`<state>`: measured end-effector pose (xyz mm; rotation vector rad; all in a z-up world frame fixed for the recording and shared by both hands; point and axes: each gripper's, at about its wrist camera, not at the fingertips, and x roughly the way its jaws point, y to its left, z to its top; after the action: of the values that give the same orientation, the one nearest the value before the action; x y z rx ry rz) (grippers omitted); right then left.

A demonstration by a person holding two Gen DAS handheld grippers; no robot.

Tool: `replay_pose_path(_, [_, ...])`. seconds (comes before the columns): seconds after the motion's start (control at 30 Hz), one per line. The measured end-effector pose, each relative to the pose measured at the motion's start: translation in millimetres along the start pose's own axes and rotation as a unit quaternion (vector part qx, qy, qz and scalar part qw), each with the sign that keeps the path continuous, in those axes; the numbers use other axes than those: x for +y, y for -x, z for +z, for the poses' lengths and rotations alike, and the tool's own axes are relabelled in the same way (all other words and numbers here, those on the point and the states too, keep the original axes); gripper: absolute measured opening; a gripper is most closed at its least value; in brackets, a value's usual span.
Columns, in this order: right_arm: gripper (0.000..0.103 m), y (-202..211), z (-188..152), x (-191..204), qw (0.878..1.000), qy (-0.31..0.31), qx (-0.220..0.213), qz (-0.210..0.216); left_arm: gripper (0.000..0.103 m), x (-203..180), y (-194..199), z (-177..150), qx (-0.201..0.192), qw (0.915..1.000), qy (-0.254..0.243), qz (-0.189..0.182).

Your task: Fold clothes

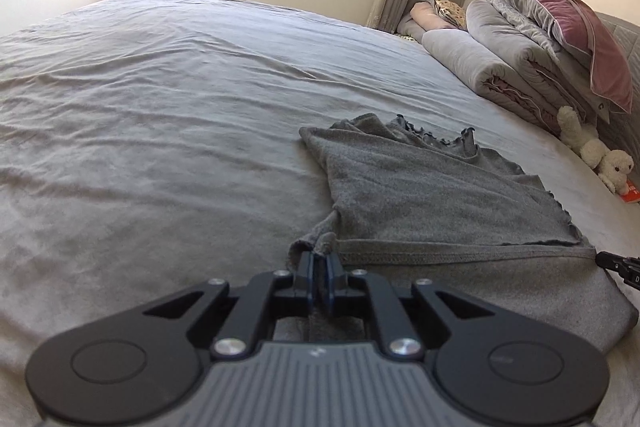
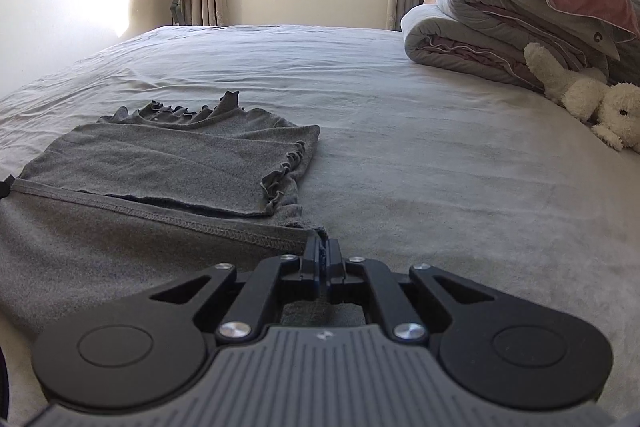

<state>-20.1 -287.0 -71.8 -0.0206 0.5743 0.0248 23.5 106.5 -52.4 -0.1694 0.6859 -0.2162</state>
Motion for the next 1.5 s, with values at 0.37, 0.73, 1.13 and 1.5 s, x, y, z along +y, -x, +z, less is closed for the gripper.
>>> replay_pose_path(0.37, [0.016, 19.5, 9.1, 27.3, 1.0, 0.009, -0.029, 0.005, 0.031, -21.7, 30.0, 2.9, -0.068, 0.9968, -0.033, -0.024])
replay_pose_path(0.73, [0.027, 14.5, -11.5, 67.0, 0.997, 0.059, 0.001, 0.052, 0.032, -33.9, 28.1, -32.2, -0.009, 0.9939, -0.102, -0.04])
replay_pose_path(1.13, [0.03, 31.4, -3.2, 46.0, 0.999, 0.012, -0.008, 0.052, 0.033, -24.4, 43.6, -30.3, -0.001, 0.9961, -0.079, -0.04])
replay_pose_path(1.5, [0.037, 27.3, -11.6, 28.0, 0.999, 0.018, 0.027, 0.033, 0.037, -10.8, 43.2, -25.4, 0.021, 0.9979, -0.061, -0.001])
